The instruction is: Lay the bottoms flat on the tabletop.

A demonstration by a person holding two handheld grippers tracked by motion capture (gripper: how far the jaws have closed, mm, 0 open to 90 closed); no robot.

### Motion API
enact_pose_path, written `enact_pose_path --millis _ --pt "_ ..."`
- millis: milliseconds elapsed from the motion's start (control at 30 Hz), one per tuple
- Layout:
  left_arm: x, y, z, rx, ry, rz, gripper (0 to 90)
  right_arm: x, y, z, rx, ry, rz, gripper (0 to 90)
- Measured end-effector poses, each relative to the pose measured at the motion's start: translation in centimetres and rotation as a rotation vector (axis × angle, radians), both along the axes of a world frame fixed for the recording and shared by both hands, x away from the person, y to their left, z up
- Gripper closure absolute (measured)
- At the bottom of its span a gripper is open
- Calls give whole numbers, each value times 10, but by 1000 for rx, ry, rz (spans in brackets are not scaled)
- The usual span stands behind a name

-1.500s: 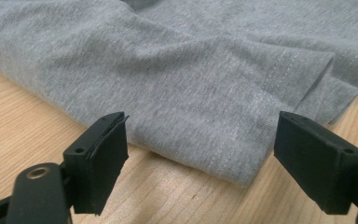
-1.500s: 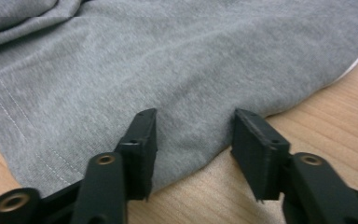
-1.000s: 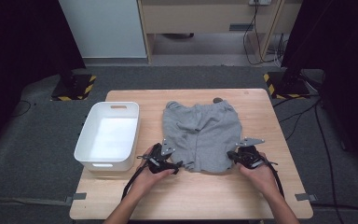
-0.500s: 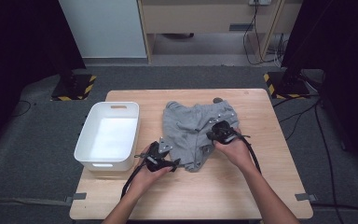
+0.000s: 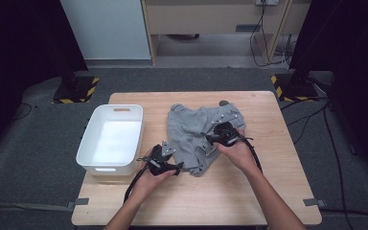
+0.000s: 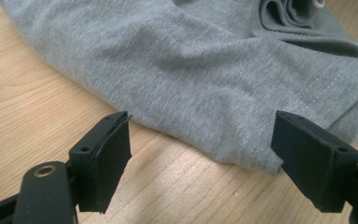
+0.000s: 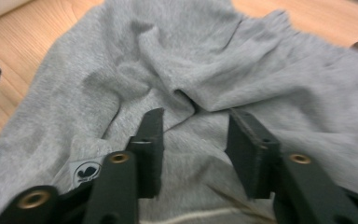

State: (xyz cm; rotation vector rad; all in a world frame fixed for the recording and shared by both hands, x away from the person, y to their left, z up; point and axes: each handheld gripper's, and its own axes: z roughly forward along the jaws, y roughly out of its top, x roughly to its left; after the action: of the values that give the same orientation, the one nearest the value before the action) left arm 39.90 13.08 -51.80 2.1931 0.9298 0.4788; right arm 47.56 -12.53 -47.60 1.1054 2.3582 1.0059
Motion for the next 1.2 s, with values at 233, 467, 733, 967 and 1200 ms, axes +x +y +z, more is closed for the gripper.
enact_pose_path --millis 233,467,733,967,1200 --pt "0 2 1 4 -3 1 192 -21 -13 11 33 -36 16 531" --pt "0 5 2 7 -5 6 192 -44 -16 1 32 -37 54 572" --pt "-1 5 2 2 1 8 192 -57 -15 -17 8 -27 82 563" --pt "-1 4 1 5 2 6 192 -52 -1 -33 -13 -36 72 398" --pt "-3 4 3 -1 -1 1 192 -39 11 -42 -22 -31 60 520"
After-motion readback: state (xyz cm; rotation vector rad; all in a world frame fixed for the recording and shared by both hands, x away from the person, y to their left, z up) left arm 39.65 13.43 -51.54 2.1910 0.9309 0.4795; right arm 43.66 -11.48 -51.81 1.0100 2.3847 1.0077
